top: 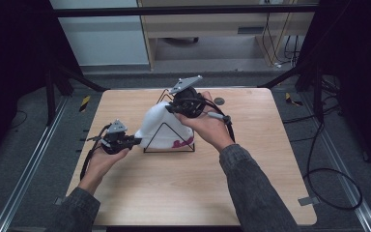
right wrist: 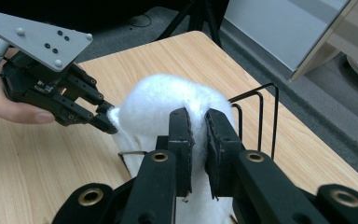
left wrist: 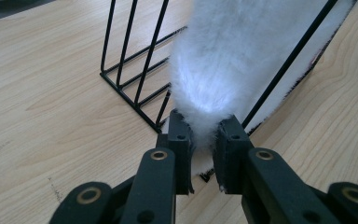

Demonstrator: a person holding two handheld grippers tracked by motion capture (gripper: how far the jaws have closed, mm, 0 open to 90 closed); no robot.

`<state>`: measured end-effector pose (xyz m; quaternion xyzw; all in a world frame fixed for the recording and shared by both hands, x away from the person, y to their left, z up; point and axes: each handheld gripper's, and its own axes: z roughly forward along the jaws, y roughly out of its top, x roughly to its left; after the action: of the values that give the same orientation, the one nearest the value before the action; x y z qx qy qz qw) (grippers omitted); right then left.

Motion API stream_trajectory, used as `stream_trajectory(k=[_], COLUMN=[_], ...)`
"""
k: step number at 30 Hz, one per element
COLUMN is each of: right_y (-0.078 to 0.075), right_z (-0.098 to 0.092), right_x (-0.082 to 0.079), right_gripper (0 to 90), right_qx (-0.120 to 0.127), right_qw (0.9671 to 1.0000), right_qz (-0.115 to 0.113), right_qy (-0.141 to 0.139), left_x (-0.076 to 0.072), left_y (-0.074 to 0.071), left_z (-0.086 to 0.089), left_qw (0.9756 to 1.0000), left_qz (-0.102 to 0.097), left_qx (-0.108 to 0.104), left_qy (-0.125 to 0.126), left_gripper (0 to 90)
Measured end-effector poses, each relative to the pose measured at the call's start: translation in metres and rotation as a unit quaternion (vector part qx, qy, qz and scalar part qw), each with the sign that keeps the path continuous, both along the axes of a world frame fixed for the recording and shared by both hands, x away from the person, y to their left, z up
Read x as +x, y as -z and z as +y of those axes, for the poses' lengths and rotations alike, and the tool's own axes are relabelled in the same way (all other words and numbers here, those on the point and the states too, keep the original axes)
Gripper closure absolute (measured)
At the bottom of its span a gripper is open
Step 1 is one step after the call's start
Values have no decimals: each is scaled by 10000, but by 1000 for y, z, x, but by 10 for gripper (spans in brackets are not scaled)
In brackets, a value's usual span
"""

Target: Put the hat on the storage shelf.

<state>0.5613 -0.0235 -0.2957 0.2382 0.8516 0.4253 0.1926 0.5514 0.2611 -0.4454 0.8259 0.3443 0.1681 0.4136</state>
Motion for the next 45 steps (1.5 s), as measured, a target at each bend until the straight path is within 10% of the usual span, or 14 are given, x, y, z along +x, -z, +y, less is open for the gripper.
stream_trajectory(k=[29, 45], right_y=[17, 17], right_z=[8, 8], right_x=[-2, -14], right_gripper=[715, 607], right_qx=[-129, -118], right_qw=[9995, 9995], right_qz=[278, 293], right_qy=[-30, -21], left_x=[-1, -20], left_y=[20, 2], left_z=[5, 17], left_qw=[9996, 9997], left_qz=[272, -39], left_qx=[71, -5], left_qy=[-95, -232], left_gripper=[768, 694])
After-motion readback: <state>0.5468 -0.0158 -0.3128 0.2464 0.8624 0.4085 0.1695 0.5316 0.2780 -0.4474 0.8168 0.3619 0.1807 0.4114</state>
